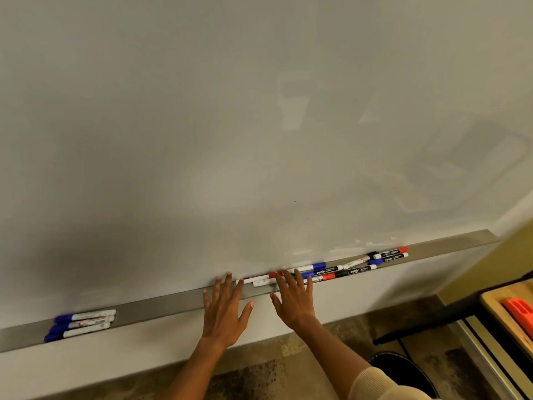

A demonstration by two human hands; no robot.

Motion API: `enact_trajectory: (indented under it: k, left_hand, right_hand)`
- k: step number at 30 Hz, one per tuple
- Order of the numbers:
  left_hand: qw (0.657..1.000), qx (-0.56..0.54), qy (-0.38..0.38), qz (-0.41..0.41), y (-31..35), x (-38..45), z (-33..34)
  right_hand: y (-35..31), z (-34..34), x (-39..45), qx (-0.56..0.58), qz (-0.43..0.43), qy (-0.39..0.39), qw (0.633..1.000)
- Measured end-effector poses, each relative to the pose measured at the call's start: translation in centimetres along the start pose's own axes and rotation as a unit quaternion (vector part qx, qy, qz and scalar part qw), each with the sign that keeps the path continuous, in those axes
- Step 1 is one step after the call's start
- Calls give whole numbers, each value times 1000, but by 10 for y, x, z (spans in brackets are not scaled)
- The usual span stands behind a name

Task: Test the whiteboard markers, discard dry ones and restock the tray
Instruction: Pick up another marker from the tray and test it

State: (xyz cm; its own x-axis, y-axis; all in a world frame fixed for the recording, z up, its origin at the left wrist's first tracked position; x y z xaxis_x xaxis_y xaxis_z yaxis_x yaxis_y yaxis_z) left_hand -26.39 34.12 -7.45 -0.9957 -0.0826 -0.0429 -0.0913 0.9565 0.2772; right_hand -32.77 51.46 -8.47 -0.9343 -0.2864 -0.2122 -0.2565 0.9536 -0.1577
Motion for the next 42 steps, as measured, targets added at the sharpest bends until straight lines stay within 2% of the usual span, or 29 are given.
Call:
enact_trajectory:
  k: [4, 16, 21, 24, 28, 31, 33, 34, 37, 42]
  left_hand:
    - [1000, -5, -5, -20, 1, 0, 7]
    - [999, -32, -5, -29, 6, -2, 7]
    - [998, -58, 0, -25, 10, -2, -2]
    - [995, -96, -3, -13, 14, -1, -7]
    - [983, -178, -45, -3, 18, 1, -12]
    - [975, -212, -71, 7, 18, -2, -17]
    - [970, -230, -81, 12, 16, -4, -22]
    - [967, -241, -83, 18, 16, -4, -26]
    - [959, -271, -68, 42, 16, -7, -42]
    - [961, -268, -19, 73, 16, -13, -71]
  right_hand:
    - [4, -4, 12, -23, -40, 0, 999]
    - [-1, -4, 40, -67, -83, 32, 994]
    - [-4, -11, 35, -33, -105, 88, 990]
    - [-12, -24, 27, 23, -146, 162, 976]
    - [-14, -39, 16, 154, -100, 193, 964]
    - [-17, -45, 7, 356, -27, 124, 926]
    - [-24, -47, -1, 502, 10, 71, 862]
    - [-26, -50, -6, 549, 33, 69, 832]
    - [-33, -49, -18, 628, 81, 71, 771]
    - [-49, -50, -33, 661, 112, 76, 738]
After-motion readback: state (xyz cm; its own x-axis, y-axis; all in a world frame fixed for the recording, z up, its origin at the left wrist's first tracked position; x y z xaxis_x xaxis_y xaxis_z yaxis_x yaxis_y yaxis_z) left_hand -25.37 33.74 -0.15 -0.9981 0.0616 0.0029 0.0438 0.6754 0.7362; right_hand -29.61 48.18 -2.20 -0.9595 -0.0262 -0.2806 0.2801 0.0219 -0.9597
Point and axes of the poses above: each hand's wrist, its own x-axis towards the middle knuckle, its own z-axis out of the palm, y = z × x, the point moved 8 cm from there along x, towards the middle knuckle, and after that the axes turned 1 degree about z, right-handed, at the moved point
